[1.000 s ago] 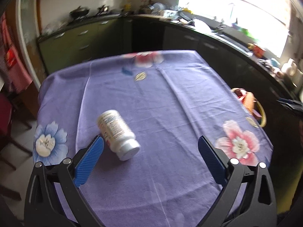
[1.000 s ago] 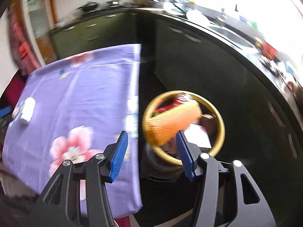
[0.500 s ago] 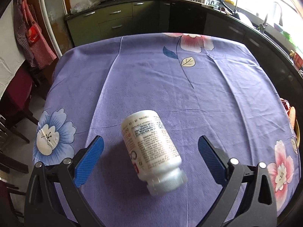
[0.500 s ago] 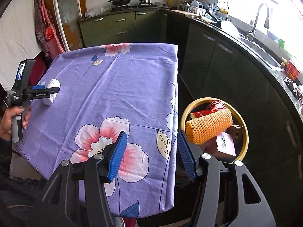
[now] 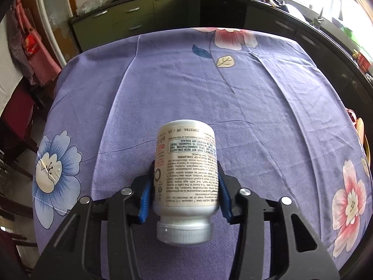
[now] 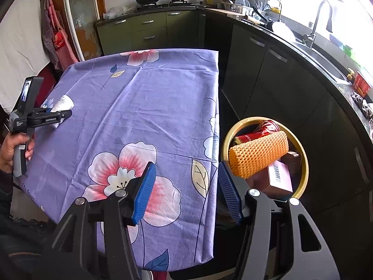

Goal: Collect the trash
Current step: 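Lower the left gripper onto the white pill bottle and grasp it, then carry the pill bottle over the bin and open the left gripper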

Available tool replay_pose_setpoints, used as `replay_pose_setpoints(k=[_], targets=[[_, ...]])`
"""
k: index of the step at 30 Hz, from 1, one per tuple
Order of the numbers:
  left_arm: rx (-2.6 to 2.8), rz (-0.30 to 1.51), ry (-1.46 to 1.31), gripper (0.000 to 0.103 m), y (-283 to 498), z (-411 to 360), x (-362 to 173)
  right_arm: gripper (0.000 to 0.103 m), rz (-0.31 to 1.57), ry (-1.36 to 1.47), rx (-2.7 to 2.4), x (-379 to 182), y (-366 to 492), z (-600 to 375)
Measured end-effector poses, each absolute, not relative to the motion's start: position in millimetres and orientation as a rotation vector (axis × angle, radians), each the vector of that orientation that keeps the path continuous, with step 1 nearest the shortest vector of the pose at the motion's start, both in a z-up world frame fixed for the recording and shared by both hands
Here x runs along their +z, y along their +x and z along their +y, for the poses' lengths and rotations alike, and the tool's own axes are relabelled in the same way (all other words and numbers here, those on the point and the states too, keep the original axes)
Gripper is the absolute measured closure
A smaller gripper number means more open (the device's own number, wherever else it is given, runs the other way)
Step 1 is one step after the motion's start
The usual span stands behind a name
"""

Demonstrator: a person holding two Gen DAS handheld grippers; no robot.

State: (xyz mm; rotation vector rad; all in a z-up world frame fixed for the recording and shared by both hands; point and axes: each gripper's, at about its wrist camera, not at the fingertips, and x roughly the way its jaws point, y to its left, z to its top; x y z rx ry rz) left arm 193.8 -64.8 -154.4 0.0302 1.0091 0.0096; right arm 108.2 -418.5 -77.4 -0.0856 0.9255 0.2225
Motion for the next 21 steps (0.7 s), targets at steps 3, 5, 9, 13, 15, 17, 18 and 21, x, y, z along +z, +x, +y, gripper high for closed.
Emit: replay_pose_setpoints(k=[3, 5, 9, 13, 15, 17, 18, 21], targets=[[-0.014, 0.992, 0.043, 0.059, 188, -72, -149, 0.047, 0.924, -0.081, 0.213, -78, 106, -422], [-0.038, 0.972, 0.059, 0.059, 182, -80, -141, 0.047, 0.921, -0.076, 0.202, -78, 104, -425], [-0.136, 0.919, 0.105, 0.059, 168, -110, -116, 0.047, 0.905, -0.069, 0.143, -75, 94, -441], [-0.341, 0.875, 0.156, 0.059, 157, -168, -89, 0.047, 0.891, -0.049, 0.033, -73, 76, -473], [-0.481, 0.856, 0.192, 0.059, 154, -211, -78, 0.045, 0.889, -0.028, -0.030, -75, 65, -494], [-0.590, 0.853, 0.219, 0.059, 154, -248, -74, 0.044, 0.891, 0.004, -0.076, -78, 56, -514], [-0.665, 0.861, 0.238, 0.059, 156, -275, -73, 0.044, 0.894, 0.018, -0.100, -80, 51, -524], [-0.819, 0.868, 0.293, 0.059, 160, -342, -76, 0.044, 0.900, 0.041, -0.144, -85, 41, -543]])
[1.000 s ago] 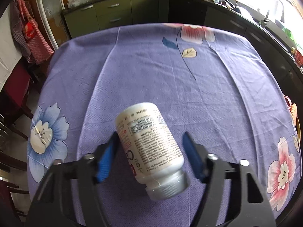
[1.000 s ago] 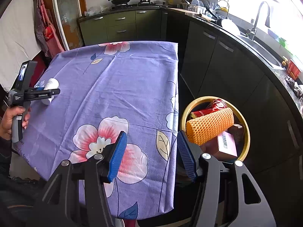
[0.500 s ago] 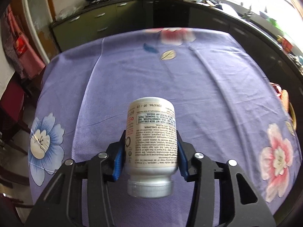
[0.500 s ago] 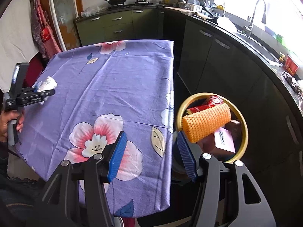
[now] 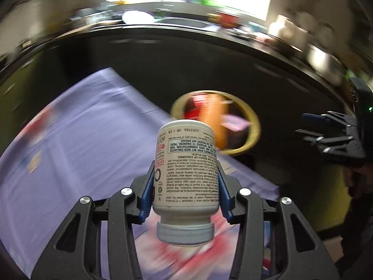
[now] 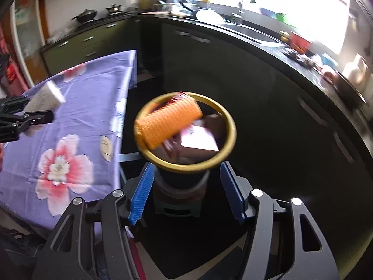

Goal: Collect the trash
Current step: 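Carry the pill bottle over the bin and open the left gripper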

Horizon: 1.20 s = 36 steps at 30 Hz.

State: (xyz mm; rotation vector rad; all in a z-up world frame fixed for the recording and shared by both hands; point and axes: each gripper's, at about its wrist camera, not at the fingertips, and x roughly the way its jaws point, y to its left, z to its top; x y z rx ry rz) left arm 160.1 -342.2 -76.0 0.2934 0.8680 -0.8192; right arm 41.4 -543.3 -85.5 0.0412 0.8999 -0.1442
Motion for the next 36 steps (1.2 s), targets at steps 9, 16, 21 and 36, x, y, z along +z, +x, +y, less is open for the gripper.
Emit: replay_pose_setpoints(k=[9, 16, 21, 36], targets=[[-1.014, 0.999, 0.409, 0.059, 192, -515, -124, 0.044, 0.932, 0.100, -0.199, -103, 20, -579], [-0.941, 1.128, 0.420, 0.058, 230, -571, -171, 0.044, 0.958, 0.119, -0.213, -115, 13, -590], [-0.834, 1.214, 0.417, 0.058, 245, -572, -190, 0.044, 0.964, 0.121, -0.207, -117, 14, -589], [-0.823, 1.182, 0.391, 0.034, 235, -549, -168, 0.044, 0.948, 0.109, -0.198, -107, 10, -577]])
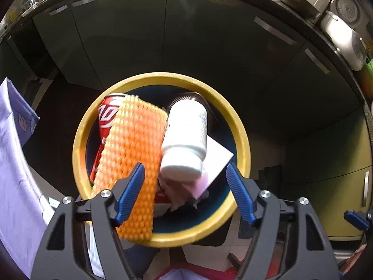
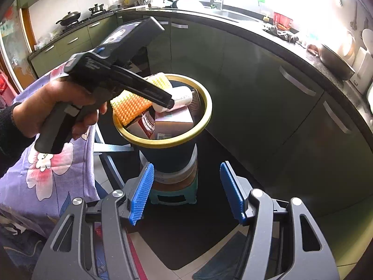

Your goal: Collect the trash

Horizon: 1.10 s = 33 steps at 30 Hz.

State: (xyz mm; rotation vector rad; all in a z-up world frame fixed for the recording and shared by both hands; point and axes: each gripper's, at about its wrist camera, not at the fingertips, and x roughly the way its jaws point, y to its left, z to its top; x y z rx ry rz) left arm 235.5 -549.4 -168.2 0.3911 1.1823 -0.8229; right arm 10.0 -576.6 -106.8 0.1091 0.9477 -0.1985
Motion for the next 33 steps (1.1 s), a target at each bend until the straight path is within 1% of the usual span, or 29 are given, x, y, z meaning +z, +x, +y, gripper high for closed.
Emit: replay_pose_setpoints(k=[5, 8, 10, 13, 15, 18, 20, 22, 25, 28, 33], targets=[[-0.841, 1.131, 0.340, 0.033, 216, -500, -139, 0.044, 0.931, 0.101, -0.179, -100, 7, -565], [-0.814, 1.037, 0.327, 0.024, 195, -452, -114, 0.043, 0.923, 0.095, -0.154, -97, 6, -554], [-0.779, 0.948, 0.300, 0.016, 177, -409, -95, 0.043, 0.920, 0.091, -0.133, -96, 7, -545], [-0.677, 0.804, 0.263, 0.009, 153, -340, -70, 0.042, 0.910, 0.090, -0.084, -95, 12, -524], [-0.604, 0.723, 0.228, 0.007, 136, -295, -57, 0.041, 0.900, 0.093, -0.054, -95, 15, -510], [-0.453, 0.605, 0.184, 0.007, 103, -214, -35, 0.036, 0.876, 0.115, -0.004, -92, 19, -485], [-0.379, 0.550, 0.156, 0.007, 88, -180, -26, 0.034, 0.858, 0.127, 0.024, -89, 20, -467], [-0.289, 0.498, 0.145, 0.007, 71, -145, -19, 0.024, 0.825, 0.123, 0.041, -84, 20, -448], [-0.159, 0.470, 0.108, 0.007, 52, -101, -15, 0.015, 0.772, 0.112, 0.049, -73, 16, -424], [-0.100, 0.471, 0.047, 0.007, 35, -64, -16, 0.010, 0.720, 0.101, 0.054, -63, 13, -402], [-0.021, 0.450, 0.037, 0.007, 8, -32, -15, 0.006, 0.655, 0.044, 0.028, -50, 5, -375]])
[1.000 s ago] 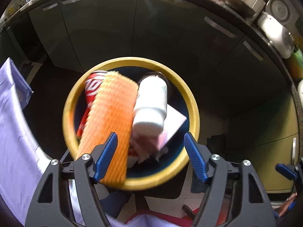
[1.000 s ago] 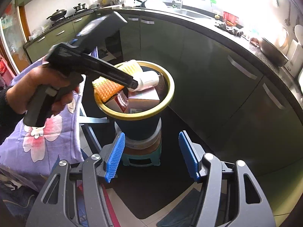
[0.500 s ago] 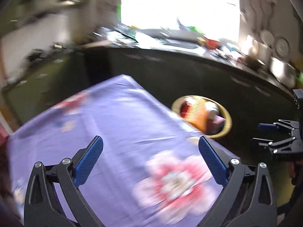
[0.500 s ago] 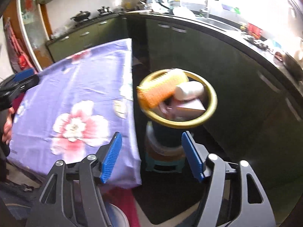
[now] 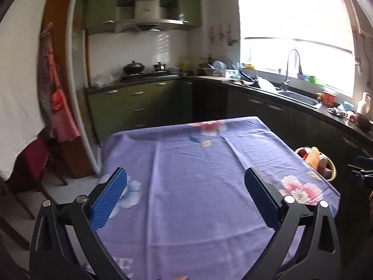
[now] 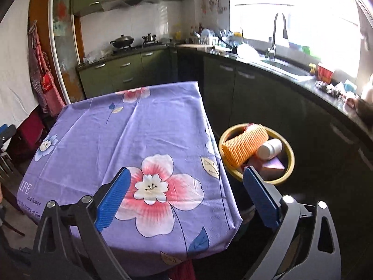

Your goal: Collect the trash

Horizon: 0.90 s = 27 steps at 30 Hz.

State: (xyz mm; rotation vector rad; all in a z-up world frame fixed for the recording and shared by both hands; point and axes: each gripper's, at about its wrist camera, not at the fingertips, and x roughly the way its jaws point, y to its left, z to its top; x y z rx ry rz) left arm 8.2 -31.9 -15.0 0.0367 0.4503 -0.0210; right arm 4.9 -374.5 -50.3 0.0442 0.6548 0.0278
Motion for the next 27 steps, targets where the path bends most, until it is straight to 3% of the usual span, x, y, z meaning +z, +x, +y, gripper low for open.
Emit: replay_pose_setpoints(k=[6, 27], targets=[[-0.015, 0.368, 0.000, 0.007, -24, -15, -7, 0.005, 0.582, -0.023, -0.008, -37, -19, -355], [-0.031, 0.359, -0.026, 0.007, -50, -21, -12, 0.005, 0.526, -0.056, 0.025, -26, -57, -344]])
